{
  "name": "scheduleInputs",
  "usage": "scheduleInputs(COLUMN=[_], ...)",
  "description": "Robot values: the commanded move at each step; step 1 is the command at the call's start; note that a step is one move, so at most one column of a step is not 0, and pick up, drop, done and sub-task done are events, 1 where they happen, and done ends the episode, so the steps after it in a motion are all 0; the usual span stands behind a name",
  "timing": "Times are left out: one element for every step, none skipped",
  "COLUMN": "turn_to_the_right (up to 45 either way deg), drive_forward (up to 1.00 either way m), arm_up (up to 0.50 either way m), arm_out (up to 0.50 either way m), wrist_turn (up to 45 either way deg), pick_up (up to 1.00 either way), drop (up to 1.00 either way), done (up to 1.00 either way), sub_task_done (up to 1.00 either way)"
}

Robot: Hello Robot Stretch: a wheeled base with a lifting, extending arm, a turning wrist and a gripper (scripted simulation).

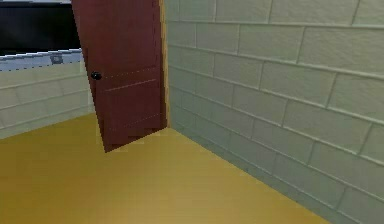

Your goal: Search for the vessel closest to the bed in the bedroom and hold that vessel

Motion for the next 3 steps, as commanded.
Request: scheduleInputs(turn_to_the_right=[0.0, 0.0, 0.0], drive_forward=[0.0, 0.0, 0.0], arm_up=[-0.3, 0.0, 0.1], arm_out=[0.0, 0.0, 0.0], wrist_turn=[0.0, 0.0, 0.0], pick_up=[0.0, 1.0, 0.0], drop=[0.0, 0.0, 0.0], done=[0.0, 0.0, 0.0], sub_task_done=[0.0, 0.0, 0.0])
